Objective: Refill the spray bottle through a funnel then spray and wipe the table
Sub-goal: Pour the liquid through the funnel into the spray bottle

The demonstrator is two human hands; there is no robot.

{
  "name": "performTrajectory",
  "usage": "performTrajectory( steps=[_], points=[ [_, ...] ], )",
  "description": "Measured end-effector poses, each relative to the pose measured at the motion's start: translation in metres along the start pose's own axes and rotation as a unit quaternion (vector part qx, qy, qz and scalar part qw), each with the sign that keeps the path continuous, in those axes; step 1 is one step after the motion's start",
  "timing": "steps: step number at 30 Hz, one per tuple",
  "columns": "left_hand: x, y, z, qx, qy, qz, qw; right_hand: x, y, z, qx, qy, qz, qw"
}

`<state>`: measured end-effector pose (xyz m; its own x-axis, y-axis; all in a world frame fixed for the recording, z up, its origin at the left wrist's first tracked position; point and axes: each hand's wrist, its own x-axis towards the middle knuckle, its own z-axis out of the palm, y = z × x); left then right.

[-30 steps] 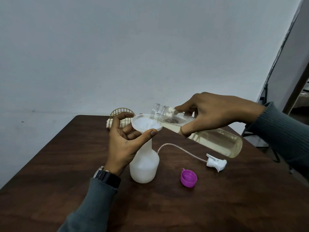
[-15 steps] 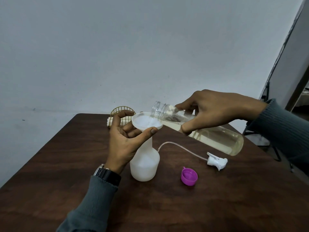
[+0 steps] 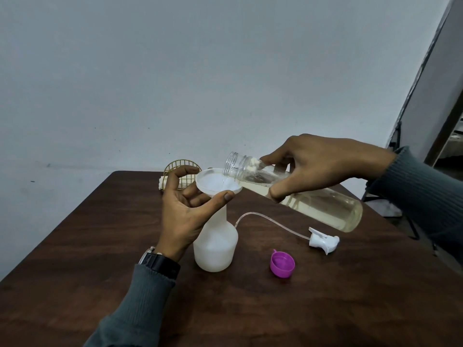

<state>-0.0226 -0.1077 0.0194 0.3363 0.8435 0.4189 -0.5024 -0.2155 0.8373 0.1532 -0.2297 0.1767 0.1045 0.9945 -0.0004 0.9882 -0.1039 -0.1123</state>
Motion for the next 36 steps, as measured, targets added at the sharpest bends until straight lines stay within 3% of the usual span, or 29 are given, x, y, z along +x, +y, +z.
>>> performTrajectory(
  steps=[36],
  points=[
    [-0.0018,0.0033,0.0007,-0.003,-0.001,-0.003,1.0,-0.0037,-0.0032,-0.0009,0.0,-0.001,0.005,1.0]
  ],
)
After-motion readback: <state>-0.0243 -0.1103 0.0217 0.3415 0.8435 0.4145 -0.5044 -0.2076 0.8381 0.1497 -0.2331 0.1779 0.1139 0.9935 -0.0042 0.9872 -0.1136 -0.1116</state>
